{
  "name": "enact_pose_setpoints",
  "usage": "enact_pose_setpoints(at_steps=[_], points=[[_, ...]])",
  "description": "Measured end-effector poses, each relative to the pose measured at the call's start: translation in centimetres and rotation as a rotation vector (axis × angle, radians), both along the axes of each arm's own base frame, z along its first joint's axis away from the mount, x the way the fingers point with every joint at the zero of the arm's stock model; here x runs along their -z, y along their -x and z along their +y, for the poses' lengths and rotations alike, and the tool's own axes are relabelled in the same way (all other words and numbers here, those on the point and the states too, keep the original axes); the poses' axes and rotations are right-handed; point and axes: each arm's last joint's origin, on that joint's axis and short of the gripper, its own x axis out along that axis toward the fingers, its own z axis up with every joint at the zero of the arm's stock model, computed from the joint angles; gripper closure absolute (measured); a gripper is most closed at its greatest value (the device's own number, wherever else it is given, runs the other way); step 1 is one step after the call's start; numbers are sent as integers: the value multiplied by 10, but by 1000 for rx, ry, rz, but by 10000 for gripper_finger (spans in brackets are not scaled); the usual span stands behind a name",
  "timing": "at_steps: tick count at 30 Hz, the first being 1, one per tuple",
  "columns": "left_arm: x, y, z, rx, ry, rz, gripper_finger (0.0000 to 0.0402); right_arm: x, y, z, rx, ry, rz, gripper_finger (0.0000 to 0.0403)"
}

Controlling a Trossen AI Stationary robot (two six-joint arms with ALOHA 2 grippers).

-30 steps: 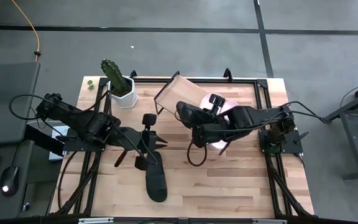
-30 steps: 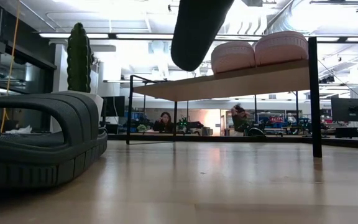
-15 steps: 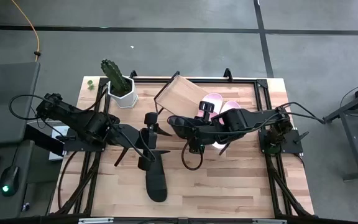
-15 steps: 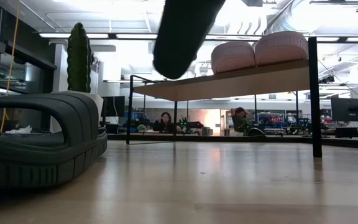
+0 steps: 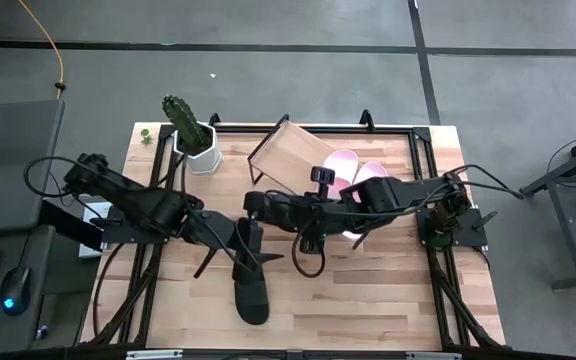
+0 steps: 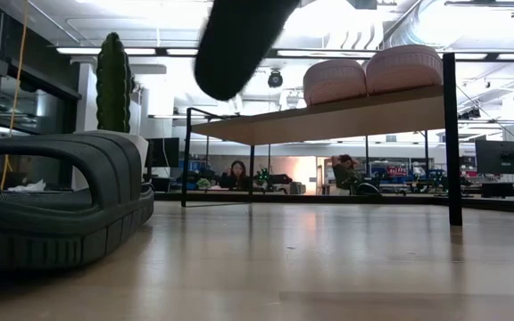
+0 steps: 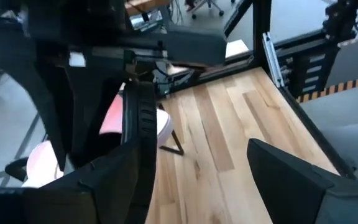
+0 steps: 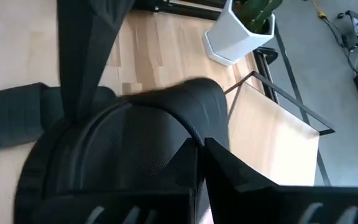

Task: Pick and place slides into the shelf
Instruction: Put the right black slipper on the shelf

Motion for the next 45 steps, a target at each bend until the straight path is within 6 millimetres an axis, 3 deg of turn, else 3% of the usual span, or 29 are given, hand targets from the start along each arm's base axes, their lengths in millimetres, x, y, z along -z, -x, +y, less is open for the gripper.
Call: enact_pose_setpoints(at_steps=[18, 38, 45], points=[[-5, 1, 3, -65, -66, -5, 117, 0, 6, 20, -34, -54, -9, 403], [-3, -3, 1, -35, -10, -11, 117, -5, 0, 17, -61, -12, -63, 403], [-3, -4, 0, -19, 0, -9, 158, -4, -1, 18, -64, -10, -66, 403]])
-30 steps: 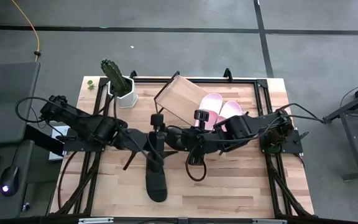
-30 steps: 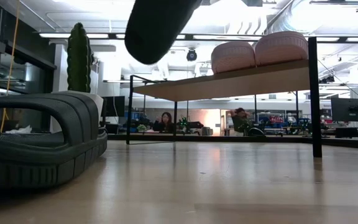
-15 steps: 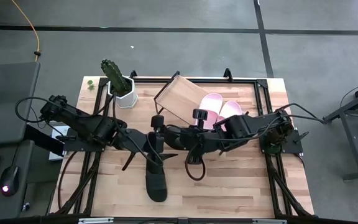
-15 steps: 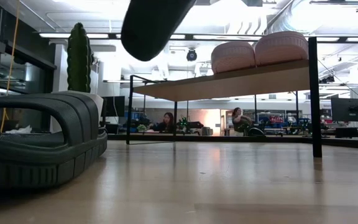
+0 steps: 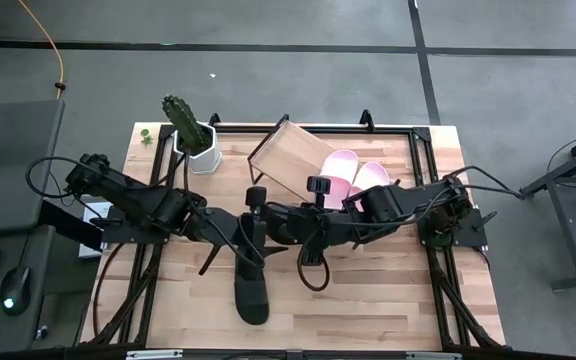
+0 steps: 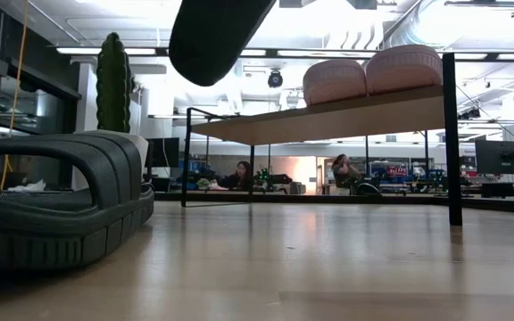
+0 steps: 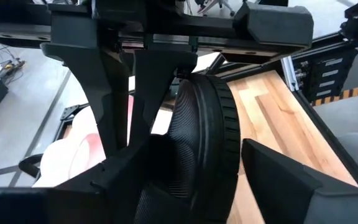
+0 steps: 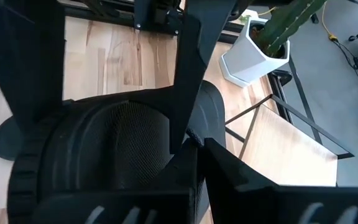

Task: Pick and place slides into the shelf
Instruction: Put the right black slipper on the shelf

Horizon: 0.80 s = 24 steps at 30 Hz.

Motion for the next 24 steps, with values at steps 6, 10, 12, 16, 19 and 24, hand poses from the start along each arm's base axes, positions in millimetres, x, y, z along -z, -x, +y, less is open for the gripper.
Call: enact_pose_setpoints(at_steps=[6, 10, 12, 16, 19, 24], points=[[-3, -2, -3, 69, 64, -30, 226, -2, -2, 0, 0, 14, -34, 403], [-3, -3, -4, 94, 86, -36, 271, -4, -4, 1, -21, 20, -52, 403], [-3, -2, -4, 93, 85, -31, 294, -5, -5, 2, -28, 16, -54, 403], [-2, -2, -4, 91, 81, -23, 346, -4, -4, 1, -30, 21, -51, 403], [-2, -2, -4, 91, 82, -23, 358, -4, -4, 1, -30, 21, -51, 403], [-2, -2, -4, 91, 81, -20, 358, -4, -4, 1, -34, 23, -49, 403]])
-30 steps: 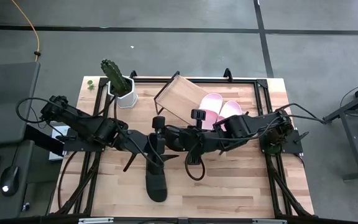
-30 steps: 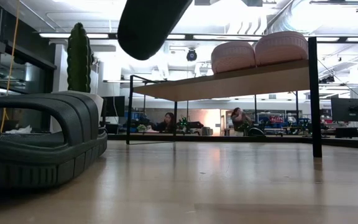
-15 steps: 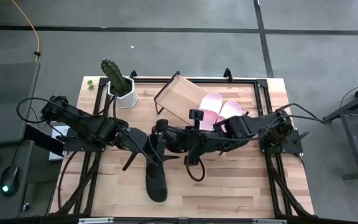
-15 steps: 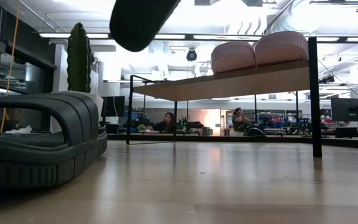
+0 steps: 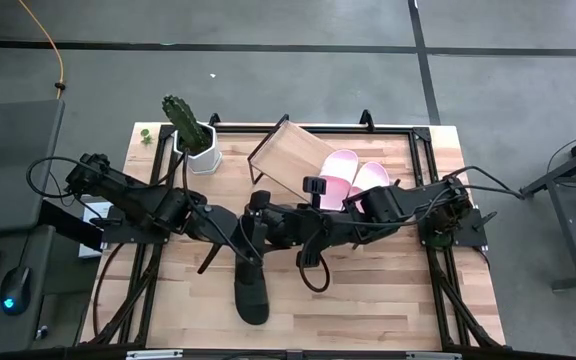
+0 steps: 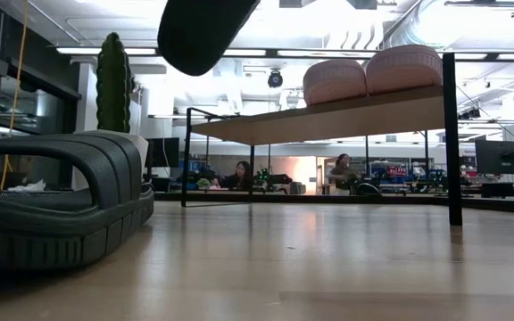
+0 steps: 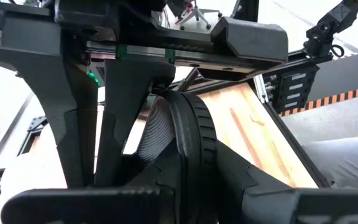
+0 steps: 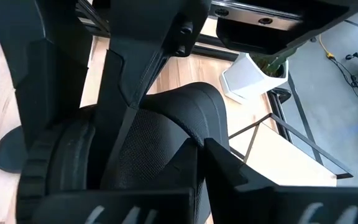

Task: Pick and place slides into the shelf
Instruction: Put the right black slipper on the shelf

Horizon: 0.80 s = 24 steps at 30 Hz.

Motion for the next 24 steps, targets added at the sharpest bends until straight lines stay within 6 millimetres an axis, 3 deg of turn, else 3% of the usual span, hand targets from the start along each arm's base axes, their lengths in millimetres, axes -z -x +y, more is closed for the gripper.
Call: enact_pose_setpoints(at_steps=[11, 24], points=[[3, 1, 0, -7, 15, 30, 359, 1, 0, 0, -57, 7, 33, 390], [10, 4, 1, -21, 14, 103, 359, -7, 11, -6, 14, 79, 31, 242]])
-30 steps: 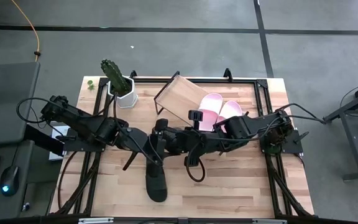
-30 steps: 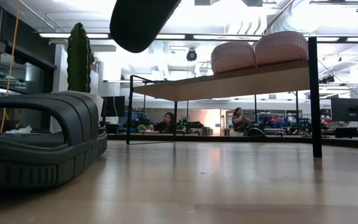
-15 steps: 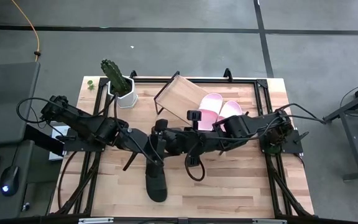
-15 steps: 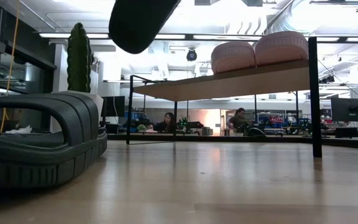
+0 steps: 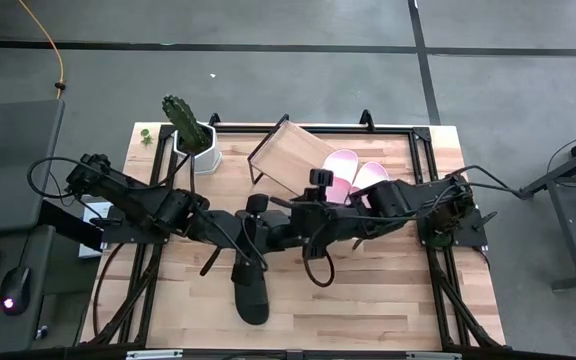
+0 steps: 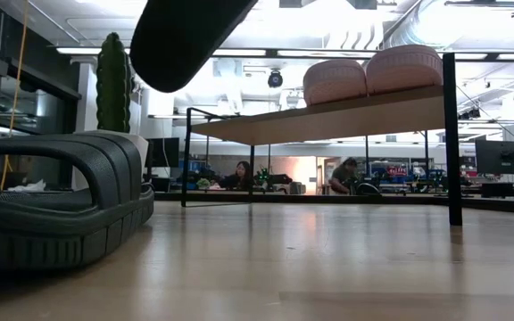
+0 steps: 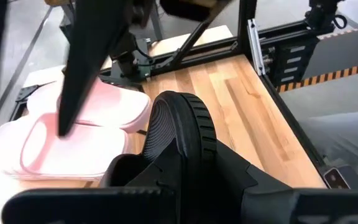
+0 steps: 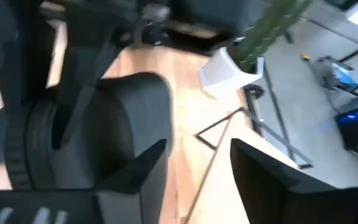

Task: Pick and place slides into the shelf
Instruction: Put the right black slipper on the shelf

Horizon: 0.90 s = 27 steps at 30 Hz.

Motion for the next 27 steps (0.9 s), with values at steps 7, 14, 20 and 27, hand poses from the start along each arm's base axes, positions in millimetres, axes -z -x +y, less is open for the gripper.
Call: enact_pose_setpoints(at_steps=[7, 14, 20, 27], points=[[0, 1, 0, 43, -79, 9, 361, -13, 27, -13, 166, 34, -16, 213], [-1, 1, 1, 77, -198, 9, 362, -14, 51, -21, 308, -70, 27, 214], [-7, 10, 8, -6, -347, 18, 356, -13, 54, -14, 258, -131, 55, 214], [-18, 23, 16, -77, -461, 10, 363, -16, 56, -18, 276, -84, 31, 214]])
